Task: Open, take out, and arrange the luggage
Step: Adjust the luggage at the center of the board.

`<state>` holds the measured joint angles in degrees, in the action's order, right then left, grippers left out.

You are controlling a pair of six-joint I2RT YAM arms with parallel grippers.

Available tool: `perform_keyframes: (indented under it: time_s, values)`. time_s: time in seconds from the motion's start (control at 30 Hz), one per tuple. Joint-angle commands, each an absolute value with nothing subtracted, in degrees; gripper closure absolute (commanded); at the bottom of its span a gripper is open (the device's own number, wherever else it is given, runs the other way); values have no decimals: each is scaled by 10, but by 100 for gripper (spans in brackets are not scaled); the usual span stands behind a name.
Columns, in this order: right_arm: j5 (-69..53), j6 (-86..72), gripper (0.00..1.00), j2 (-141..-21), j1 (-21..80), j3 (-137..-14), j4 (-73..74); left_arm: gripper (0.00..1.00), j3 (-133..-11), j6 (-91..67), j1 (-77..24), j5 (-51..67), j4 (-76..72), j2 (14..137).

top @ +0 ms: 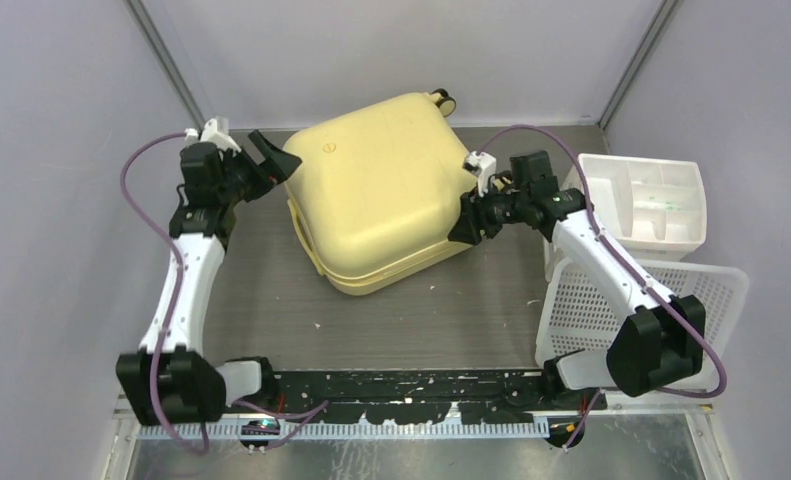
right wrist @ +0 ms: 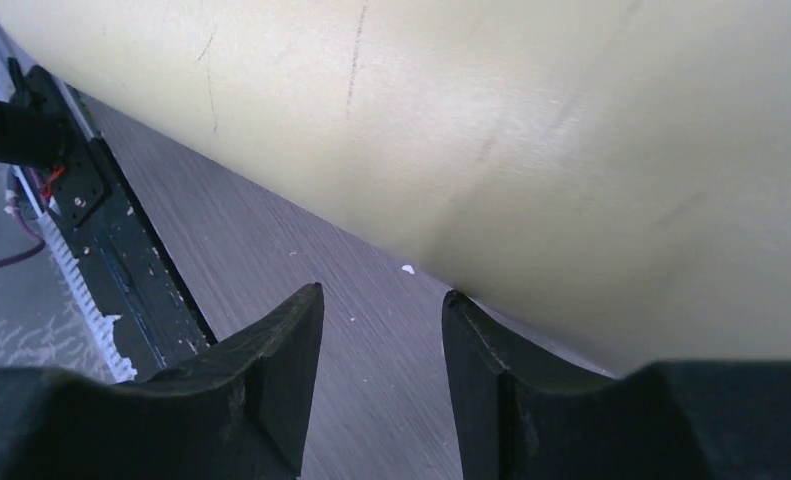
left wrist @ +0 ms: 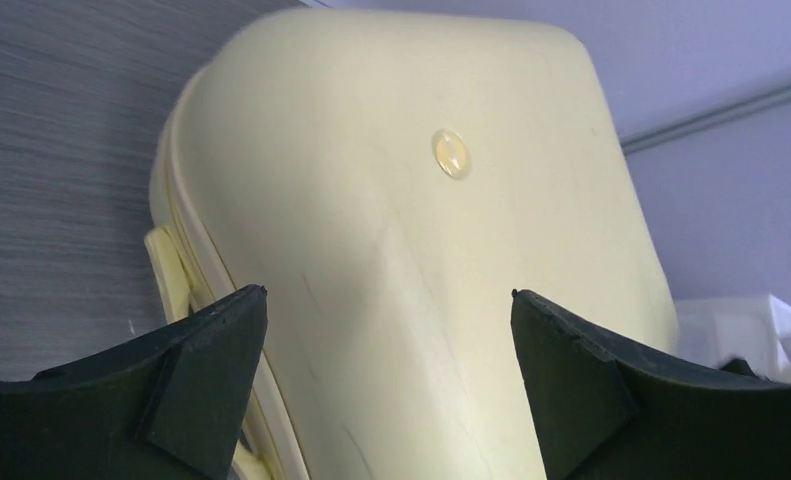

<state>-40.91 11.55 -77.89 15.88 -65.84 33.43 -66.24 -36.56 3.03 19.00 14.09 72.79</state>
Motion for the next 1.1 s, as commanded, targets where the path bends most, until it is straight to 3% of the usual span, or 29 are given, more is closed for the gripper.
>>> perform_keyframes:
  time_s: [0.0, 0.2, 0.4, 0.53, 0.77, 0.9, 1.0, 1.07]
  values:
    - [-260, 48, 48, -797, 218, -668, 189, 7, -583, -365, 30, 266, 155, 609]
    - [-275, 20, 49, -831, 259, -693, 171, 8, -517, -411, -73, 266, 132, 496]
    - [-471, 179, 39, -807, 227, -717, 326, 9, -502, -381, -283, 150, 131, 451]
    - [-555, 209, 33, -750, 156, -675, 342, 11, -478, -352, -415, 70, 121, 459]
    - [-529, 129, 32, -639, 53, -576, 238, 32, -473, -293, -578, -100, 130, 538]
    - [-488, 111, 32, -609, 17, -541, 210, 47, -463, -271, -583, -200, 120, 580]
    - [-478, 110, 33, -614, 8, -540, 213, 70, -445, -249, -582, -271, 76, 603]
    - [-478, 115, 33, -617, 8, -542, 219, 75, -435, -251, -572, -295, 51, 616]
